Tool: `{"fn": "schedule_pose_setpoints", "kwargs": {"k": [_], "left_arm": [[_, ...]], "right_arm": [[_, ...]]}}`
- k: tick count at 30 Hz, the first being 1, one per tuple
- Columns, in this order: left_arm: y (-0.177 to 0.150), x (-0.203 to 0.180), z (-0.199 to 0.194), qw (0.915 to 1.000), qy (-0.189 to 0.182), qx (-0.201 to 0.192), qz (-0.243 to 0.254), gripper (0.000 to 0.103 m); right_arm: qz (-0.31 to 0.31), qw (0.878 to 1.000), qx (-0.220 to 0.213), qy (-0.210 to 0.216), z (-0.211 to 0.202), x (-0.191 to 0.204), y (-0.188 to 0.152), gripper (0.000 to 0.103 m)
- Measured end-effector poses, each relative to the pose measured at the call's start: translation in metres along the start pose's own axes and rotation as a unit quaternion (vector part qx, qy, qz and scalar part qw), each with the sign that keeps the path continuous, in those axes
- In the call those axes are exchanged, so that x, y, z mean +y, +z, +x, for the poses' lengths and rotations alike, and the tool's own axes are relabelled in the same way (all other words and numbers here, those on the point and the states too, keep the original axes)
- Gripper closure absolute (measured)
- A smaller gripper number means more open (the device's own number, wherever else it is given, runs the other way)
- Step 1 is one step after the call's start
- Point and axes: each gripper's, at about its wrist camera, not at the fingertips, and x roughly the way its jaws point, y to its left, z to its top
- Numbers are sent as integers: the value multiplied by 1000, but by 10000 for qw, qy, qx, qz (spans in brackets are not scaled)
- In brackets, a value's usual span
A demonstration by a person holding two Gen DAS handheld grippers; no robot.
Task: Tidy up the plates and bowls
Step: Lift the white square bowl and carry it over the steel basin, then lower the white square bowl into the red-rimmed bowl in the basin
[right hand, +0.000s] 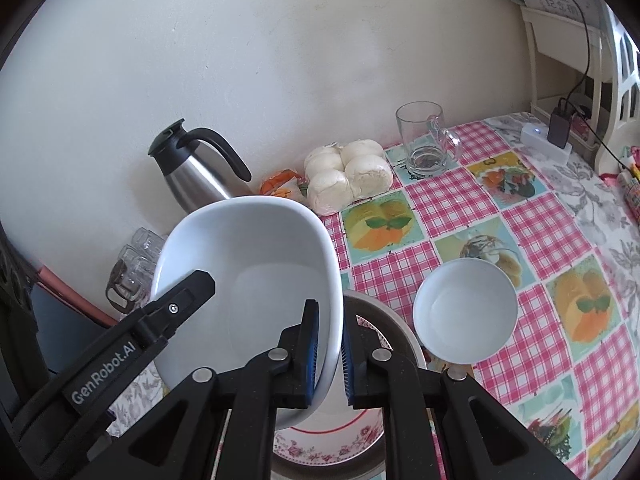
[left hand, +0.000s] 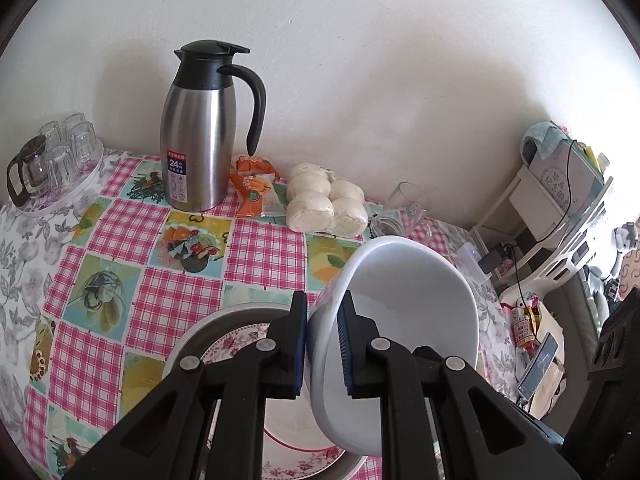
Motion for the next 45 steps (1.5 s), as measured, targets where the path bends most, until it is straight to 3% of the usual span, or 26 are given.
{"fn": "schedule_pose_setpoints", "kwargs": {"k": [12,45], "left_arm": [[-18,-16,1,9996,152,143,215,88],[-35,29,45,9937,458,968,-343,88]], "right_arm": [[138,9999,99,-16,-12,-16,-8,90],[23,9938,1071,-303,45,-9,-34,89]]}}
